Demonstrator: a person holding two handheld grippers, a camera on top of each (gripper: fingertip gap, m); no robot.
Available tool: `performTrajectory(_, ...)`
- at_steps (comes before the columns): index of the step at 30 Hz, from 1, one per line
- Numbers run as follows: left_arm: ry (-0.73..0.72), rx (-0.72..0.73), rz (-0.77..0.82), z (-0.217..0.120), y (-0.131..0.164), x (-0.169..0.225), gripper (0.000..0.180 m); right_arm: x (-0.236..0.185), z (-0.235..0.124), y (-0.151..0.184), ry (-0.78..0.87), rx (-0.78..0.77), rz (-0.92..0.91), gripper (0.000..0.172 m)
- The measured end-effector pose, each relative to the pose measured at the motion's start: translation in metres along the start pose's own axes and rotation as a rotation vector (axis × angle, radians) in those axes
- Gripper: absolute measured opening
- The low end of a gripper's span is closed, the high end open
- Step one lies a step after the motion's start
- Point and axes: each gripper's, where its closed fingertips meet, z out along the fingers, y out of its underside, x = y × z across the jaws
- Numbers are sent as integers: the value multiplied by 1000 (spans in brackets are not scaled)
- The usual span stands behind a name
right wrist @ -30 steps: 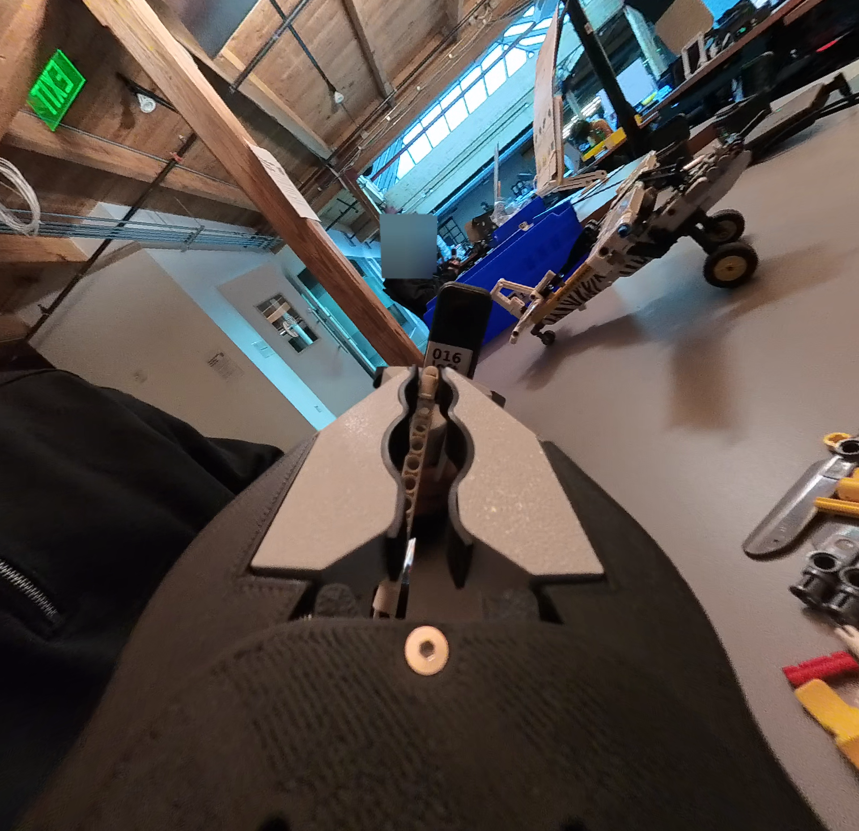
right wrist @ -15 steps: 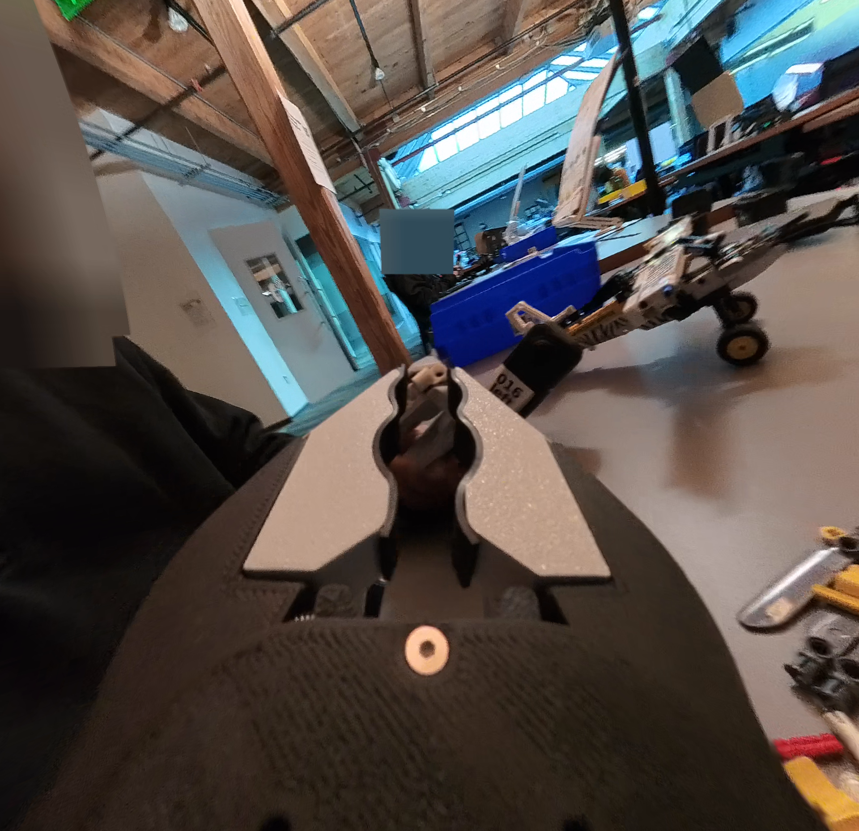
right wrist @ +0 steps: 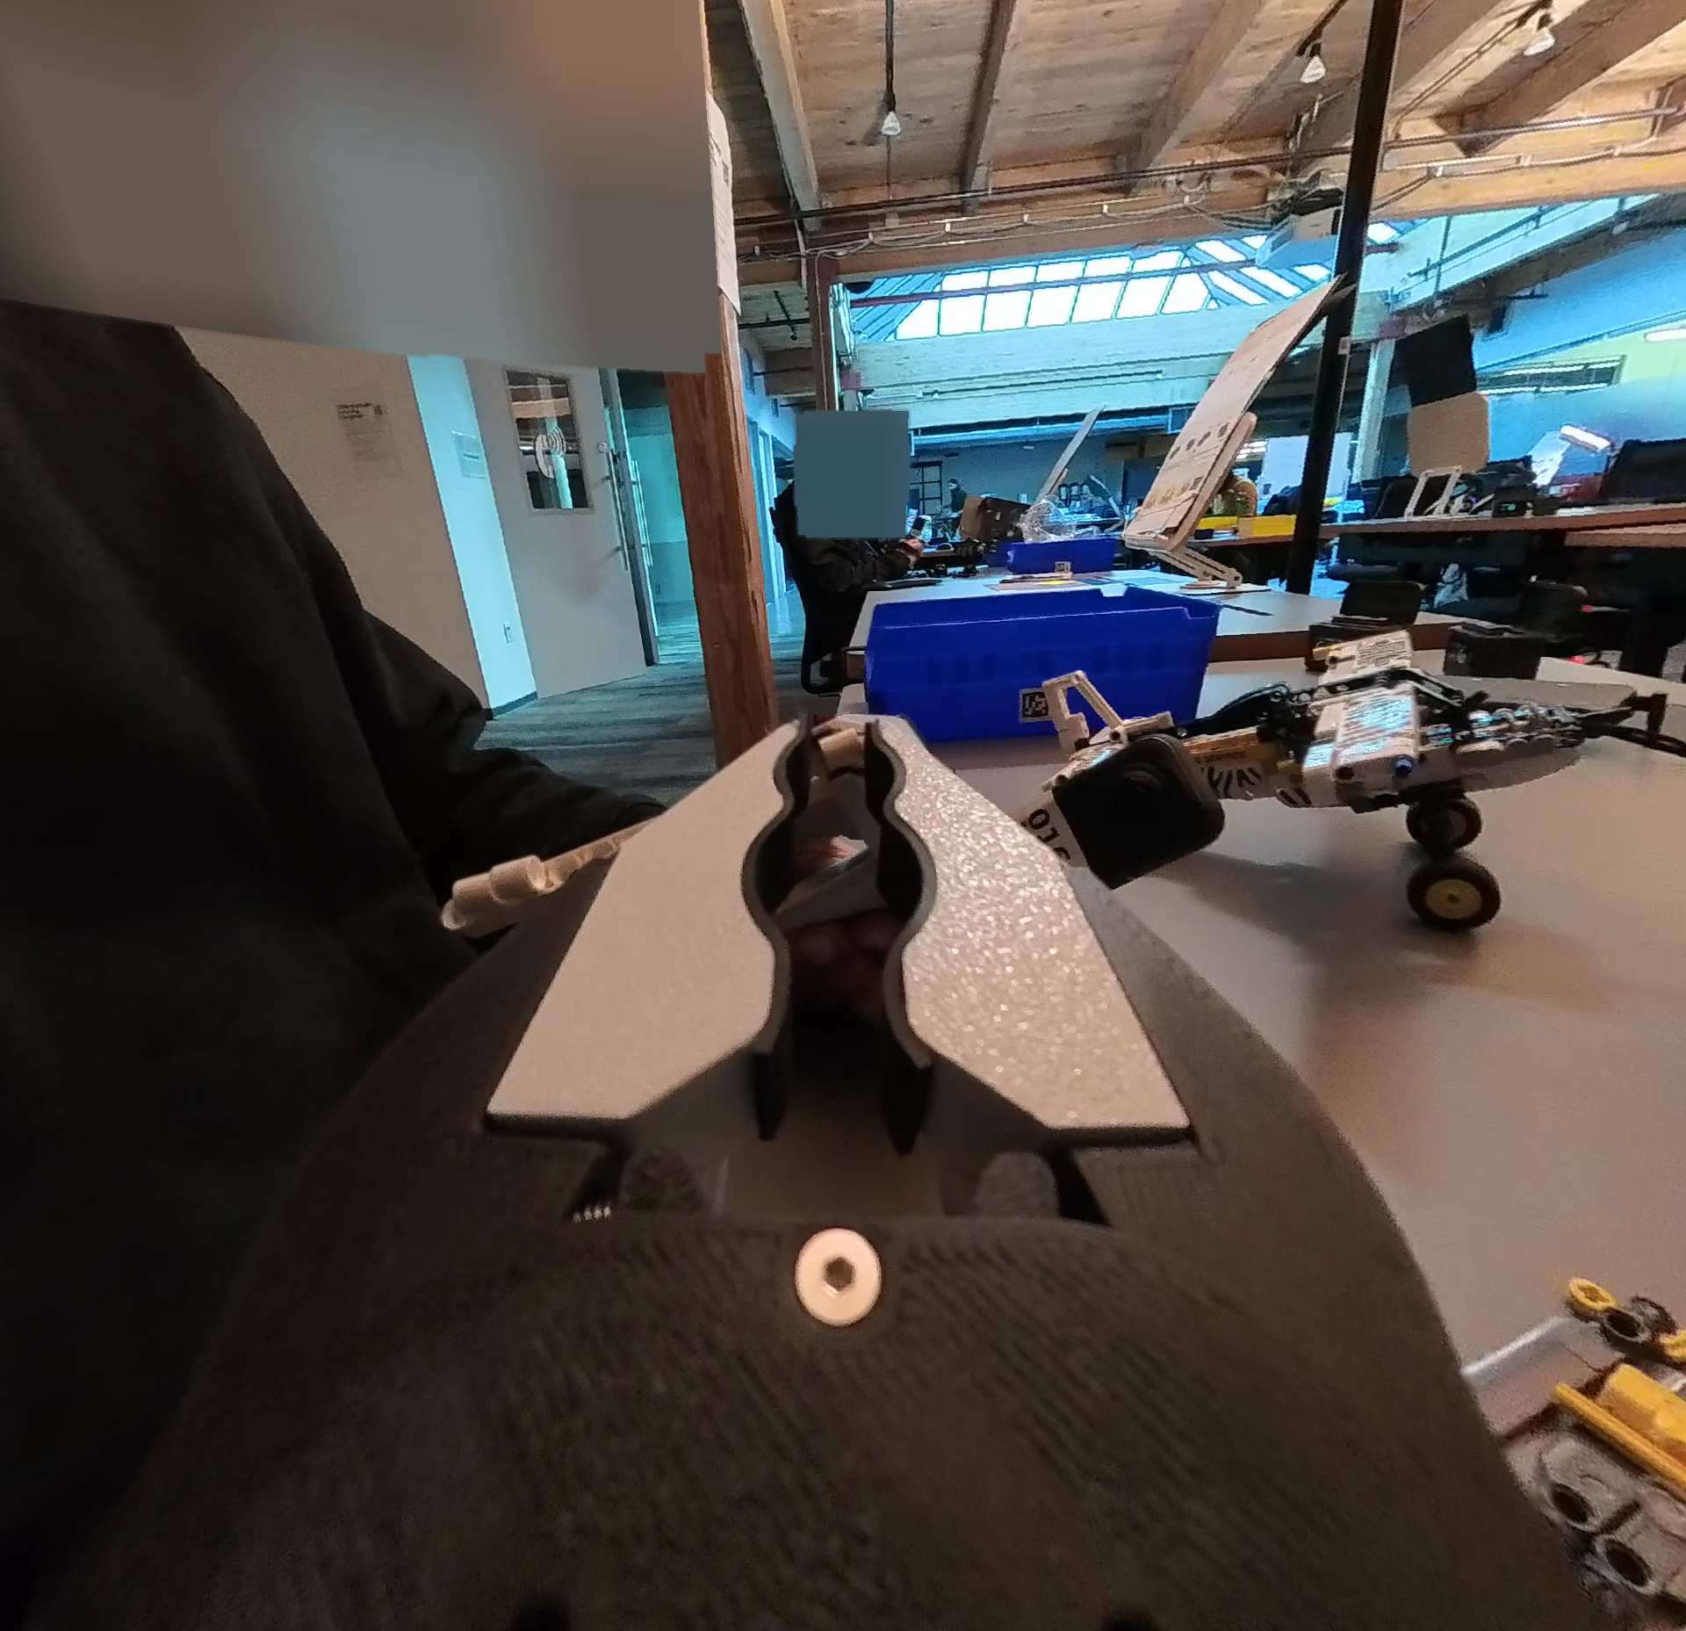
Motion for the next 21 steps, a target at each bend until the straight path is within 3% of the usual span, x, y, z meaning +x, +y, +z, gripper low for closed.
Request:
performTrajectory(15, -18, 32, 29, 0, -4, -3, 8, 1, -1, -3, 2, 14, 9, 7)
performTrajectory(21, -12, 30, 33, 0, -4, -2, 11, 1, -14, -23, -38, 138, 80, 7)
